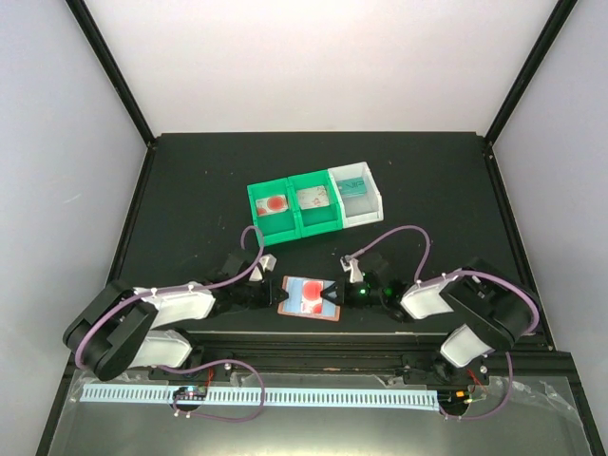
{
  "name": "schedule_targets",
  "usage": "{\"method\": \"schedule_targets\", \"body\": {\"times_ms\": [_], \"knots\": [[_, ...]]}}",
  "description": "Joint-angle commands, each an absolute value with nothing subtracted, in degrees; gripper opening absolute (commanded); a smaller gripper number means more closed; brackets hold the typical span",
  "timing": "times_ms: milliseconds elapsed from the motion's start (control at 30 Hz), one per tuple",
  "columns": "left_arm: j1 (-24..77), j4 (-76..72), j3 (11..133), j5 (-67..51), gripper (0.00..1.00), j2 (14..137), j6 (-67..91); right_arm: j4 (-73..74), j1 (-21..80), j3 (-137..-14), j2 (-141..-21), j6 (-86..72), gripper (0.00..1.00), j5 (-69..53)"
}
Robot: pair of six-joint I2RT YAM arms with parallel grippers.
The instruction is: Take the credit cards out of the card holder
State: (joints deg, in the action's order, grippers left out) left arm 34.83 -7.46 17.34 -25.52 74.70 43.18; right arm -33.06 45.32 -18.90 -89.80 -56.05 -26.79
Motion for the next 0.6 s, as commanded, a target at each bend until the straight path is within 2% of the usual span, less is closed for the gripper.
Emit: {"method": "schedule_targets", "body": {"times_ms": [0, 433, 567], "knots": [[34.77, -4.80, 15.48, -22.58, 0.01, 73.78, 44.85, -31.96, 44.01, -17.42, -86.62, -54.81, 0.01, -24.42], [34.79, -4.32, 15.73, -23.14, 0.02, 71.05, 45.62, -20.03, 43.80, -18.26, -75.62, -51.80, 0.01, -19.50], [34.80, -4.07, 16.14, -23.83, 0.10, 69.39, 46.11, -17.68, 43.84, -18.45, -72.57, -51.57, 0.01, -18.89]]}}
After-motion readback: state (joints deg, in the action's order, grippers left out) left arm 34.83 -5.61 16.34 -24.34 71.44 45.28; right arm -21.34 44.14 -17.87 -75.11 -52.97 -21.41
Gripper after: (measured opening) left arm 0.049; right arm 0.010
